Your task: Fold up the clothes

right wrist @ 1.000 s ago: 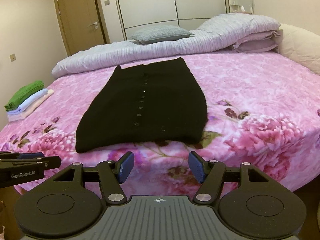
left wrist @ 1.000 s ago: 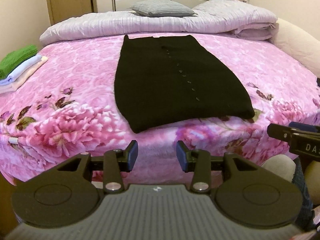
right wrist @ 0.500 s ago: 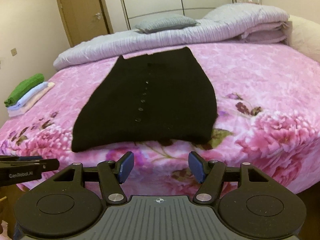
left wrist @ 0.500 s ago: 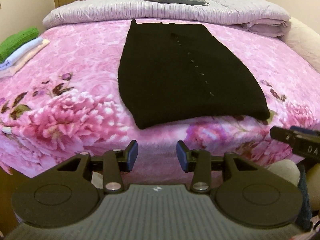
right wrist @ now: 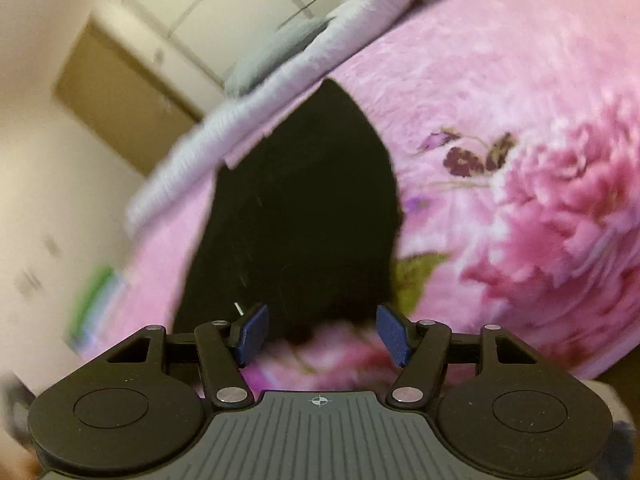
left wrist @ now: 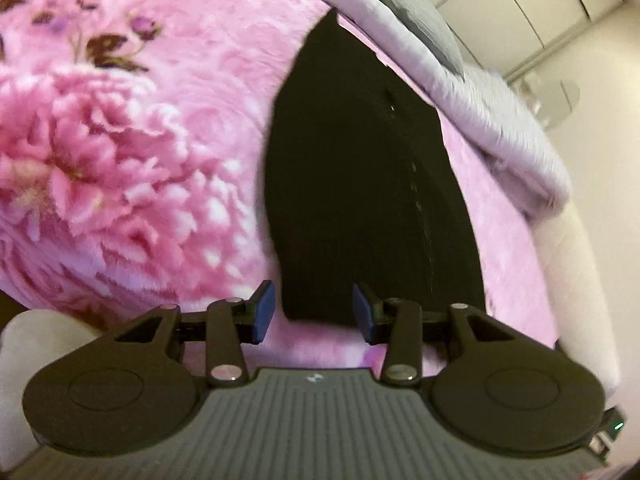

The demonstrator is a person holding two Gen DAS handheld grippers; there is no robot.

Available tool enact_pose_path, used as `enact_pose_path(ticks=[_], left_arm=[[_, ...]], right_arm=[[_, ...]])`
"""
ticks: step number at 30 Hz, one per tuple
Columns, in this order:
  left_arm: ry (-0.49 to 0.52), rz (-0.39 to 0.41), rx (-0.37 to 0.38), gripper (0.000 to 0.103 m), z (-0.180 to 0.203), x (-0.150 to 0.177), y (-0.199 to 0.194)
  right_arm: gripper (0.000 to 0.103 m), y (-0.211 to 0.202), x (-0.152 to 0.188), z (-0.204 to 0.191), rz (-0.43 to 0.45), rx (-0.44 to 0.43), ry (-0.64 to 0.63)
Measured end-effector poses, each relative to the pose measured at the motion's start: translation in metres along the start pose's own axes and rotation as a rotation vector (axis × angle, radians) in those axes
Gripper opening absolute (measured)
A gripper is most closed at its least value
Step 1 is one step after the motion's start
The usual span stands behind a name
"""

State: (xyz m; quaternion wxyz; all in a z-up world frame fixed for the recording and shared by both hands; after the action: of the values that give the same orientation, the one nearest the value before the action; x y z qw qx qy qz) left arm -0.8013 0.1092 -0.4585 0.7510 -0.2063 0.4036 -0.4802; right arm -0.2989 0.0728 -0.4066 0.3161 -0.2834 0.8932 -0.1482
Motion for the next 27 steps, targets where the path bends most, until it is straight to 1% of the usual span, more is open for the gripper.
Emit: enact_pose_path(ticks=[1, 4, 8, 11, 12, 13, 15, 16, 19, 20, 21, 22, 23, 27], left_arm=[[-0.016, -0.005, 0.009, 0.038, -0.004, -0.003, 0.006], [-0.07, -0.029, 0.022, 0.036, -0.014, -0.009, 0.024], [-0.129, -0.013, 0.101, 0.036, -0.019, -0.018, 0.036], [-0.177, -0.019, 0.153, 0.034, -0.02, -0.026, 0.048], [-0.174, -0.022, 0.161, 0.034, -0.018, -0.028, 0.052], [-0.168, -0.024, 0.17, 0.034, -0.015, -0.029, 0.056], [-0.169, -0.034, 0.196, 0.034, -0.011, -0.031, 0.063], [-0.179, -0.042, 0.214, 0.034, -0.011, -0.032, 0.068], [-0.195, -0.051, 0.241, 0.032, -0.009, -0.032, 0.075], [-0.195, -0.055, 0.248, 0.028, -0.008, -0.031, 0.075], [-0.194, -0.061, 0.255, 0.023, -0.007, -0.03, 0.075], [-0.195, -0.066, 0.257, 0.008, -0.008, -0.028, 0.075], [-0.193, -0.062, 0.259, 0.008, -0.008, -0.027, 0.074], [-0.163, 0.016, 0.283, 0.007, -0.006, -0.028, 0.052]], right_arm=[[0.064, 0.001, -0.006, 0.007, 0.002, -0.022, 0.043], [0.064, 0.011, -0.017, 0.026, -0.026, -0.017, 0.121], [0.063, 0.03, -0.024, 0.041, -0.096, -0.04, 0.202], [0.063, 0.043, -0.029, 0.04, -0.121, -0.054, 0.198], [0.062, 0.047, -0.031, 0.039, -0.125, -0.059, 0.195], [0.05, 0.051, -0.034, 0.039, -0.129, -0.062, 0.198], [0.037, 0.059, -0.037, 0.041, -0.138, -0.067, 0.209], [0.035, 0.065, -0.037, 0.044, -0.144, -0.071, 0.218], [0.034, 0.074, -0.04, 0.046, -0.144, -0.103, 0.245], [0.034, 0.077, -0.041, 0.047, -0.143, -0.114, 0.254], [0.019, 0.08, -0.042, 0.048, -0.143, -0.126, 0.263], [0.016, 0.08, -0.041, 0.047, -0.141, -0.129, 0.264], [0.014, 0.079, -0.041, 0.045, -0.136, -0.132, 0.26], [0.01, 0.066, -0.042, 0.032, -0.108, -0.172, 0.264]])
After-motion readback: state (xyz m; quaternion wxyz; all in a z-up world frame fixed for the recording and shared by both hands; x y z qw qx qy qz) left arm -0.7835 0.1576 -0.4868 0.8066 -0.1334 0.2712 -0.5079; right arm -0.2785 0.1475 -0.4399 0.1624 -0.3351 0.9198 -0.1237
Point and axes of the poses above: each gripper's, at about its wrist camera, not at the fingertips, and y roughly the way its jaws point, z to its right, x to its underside, the point moved 6 cm from there along y, roughly the way its jaws point, and after that the axes turned 3 degrees about -x, right-handed, at the moved point
